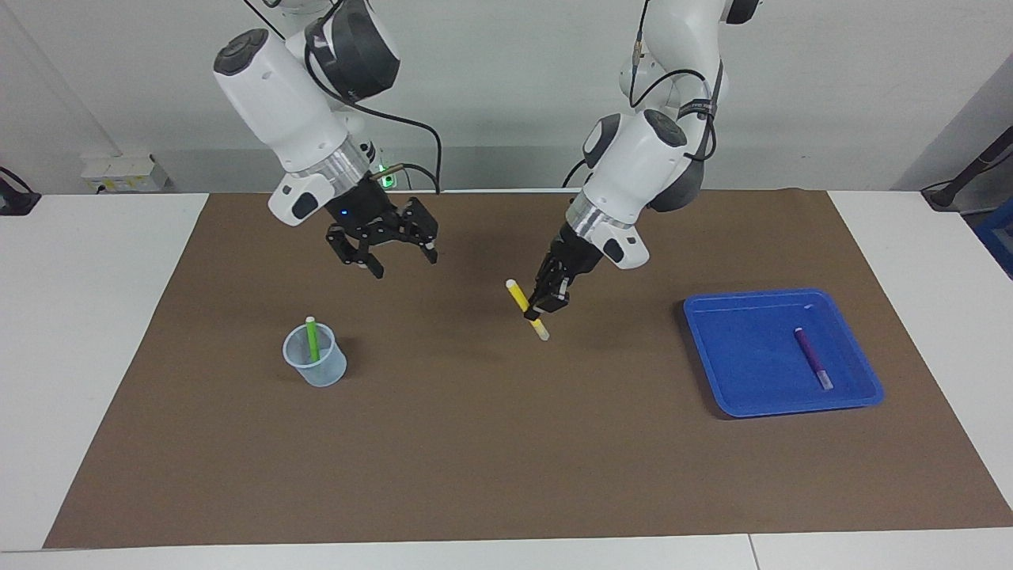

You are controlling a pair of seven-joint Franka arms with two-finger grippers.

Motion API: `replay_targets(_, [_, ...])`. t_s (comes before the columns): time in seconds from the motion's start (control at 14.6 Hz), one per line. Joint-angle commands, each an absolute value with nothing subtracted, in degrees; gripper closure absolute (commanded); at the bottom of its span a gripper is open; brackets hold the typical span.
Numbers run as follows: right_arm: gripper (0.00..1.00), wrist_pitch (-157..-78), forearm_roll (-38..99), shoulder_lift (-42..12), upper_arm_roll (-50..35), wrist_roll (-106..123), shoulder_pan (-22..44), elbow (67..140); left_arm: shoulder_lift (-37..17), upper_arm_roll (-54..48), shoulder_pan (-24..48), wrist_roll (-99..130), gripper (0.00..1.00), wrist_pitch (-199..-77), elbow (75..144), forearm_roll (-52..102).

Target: Right arm passes pens to left for tray arrangement

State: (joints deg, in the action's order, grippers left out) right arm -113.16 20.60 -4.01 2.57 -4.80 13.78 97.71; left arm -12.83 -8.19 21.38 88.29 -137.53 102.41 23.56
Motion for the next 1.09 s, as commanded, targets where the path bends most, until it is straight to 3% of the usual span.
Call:
replay_targets(0.0, [0.0,-112.1,16.3,-2.0,2.0,0.3,11.3,101.3,-12.0,-8.4,17.1,81.9,1.0,-131.7,101.4,20.8])
replay_targets(0.41, [0.0,-109.2,9.0,-0.3,1.8,4.5,9.1,104.5,-11.3,-8.3,8.6,66.2,1.0,-122.1,100.5,18.6])
replay_targets(1.02, [0.0,-110.7,4.5,0.4,1.4,5.9,9.4,106.6,-10.5,-8.3,-3.4,38.2,1.0,-113.6,100.2,9.9])
